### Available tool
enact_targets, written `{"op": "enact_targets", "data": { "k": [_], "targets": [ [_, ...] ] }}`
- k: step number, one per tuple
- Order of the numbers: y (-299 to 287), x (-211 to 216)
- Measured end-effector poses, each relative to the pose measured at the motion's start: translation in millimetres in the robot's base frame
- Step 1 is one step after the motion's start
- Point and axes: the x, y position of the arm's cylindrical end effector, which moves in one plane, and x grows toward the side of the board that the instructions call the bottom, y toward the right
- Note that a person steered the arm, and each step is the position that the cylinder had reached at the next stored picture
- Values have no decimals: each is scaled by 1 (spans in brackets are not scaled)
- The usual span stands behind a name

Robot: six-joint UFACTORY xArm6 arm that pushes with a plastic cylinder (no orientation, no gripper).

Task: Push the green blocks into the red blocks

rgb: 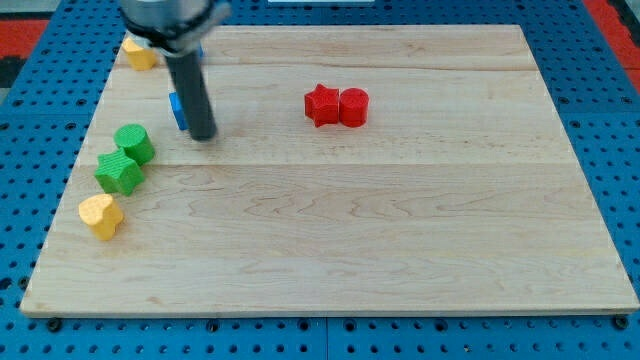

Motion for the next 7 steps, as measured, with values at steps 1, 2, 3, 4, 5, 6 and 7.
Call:
{"op": "enact_targets", "data": {
  "k": [1,2,3,4,5,6,7],
  "targets": [
    [-12,-94],
    [48,-47],
    [95,68],
    [64,150],
    [12,183],
    [-50,156],
    [-70,107]
  ]
}}
